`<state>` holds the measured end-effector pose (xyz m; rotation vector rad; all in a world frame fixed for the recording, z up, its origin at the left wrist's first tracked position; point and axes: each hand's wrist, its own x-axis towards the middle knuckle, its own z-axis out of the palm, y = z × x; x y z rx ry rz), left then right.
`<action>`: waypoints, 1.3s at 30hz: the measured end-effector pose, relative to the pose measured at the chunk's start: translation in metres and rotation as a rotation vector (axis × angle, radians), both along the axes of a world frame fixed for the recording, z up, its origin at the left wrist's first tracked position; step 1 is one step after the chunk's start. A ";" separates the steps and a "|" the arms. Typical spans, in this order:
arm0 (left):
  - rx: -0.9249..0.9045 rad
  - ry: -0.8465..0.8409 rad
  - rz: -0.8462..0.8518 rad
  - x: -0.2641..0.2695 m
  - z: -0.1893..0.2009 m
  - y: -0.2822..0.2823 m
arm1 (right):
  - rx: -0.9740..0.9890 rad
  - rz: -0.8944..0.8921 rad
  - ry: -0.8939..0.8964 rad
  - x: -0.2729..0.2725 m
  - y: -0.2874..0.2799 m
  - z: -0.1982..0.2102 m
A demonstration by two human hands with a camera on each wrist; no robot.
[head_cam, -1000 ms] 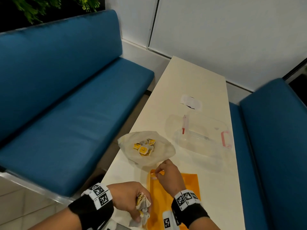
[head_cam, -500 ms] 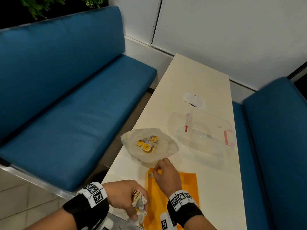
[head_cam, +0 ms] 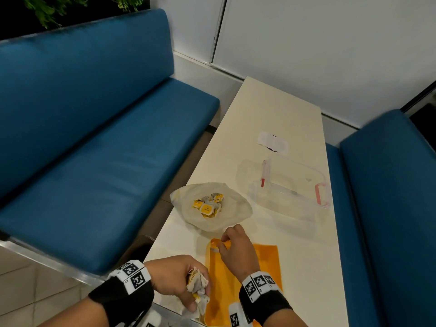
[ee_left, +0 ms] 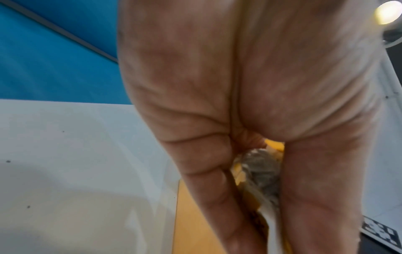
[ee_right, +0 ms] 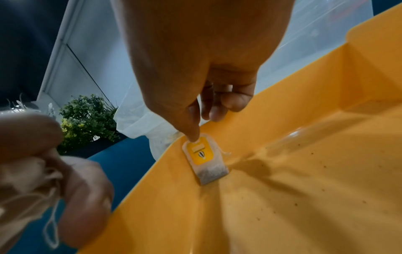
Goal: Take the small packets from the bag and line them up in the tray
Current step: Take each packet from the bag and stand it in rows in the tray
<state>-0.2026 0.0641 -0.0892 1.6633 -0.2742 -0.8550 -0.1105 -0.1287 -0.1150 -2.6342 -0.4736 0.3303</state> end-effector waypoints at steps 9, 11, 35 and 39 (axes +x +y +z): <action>-0.303 0.221 0.427 0.003 -0.021 0.012 | 0.110 -0.047 0.007 -0.003 -0.022 0.014; -0.361 0.302 0.550 0.005 -0.022 0.013 | 0.202 -0.061 0.063 -0.008 -0.022 0.025; -0.607 0.586 0.984 0.006 -0.005 -0.011 | 0.209 0.384 -0.116 -0.049 -0.001 0.033; -0.619 0.577 1.017 0.005 -0.005 -0.014 | 0.252 0.337 -0.161 -0.049 -0.001 0.034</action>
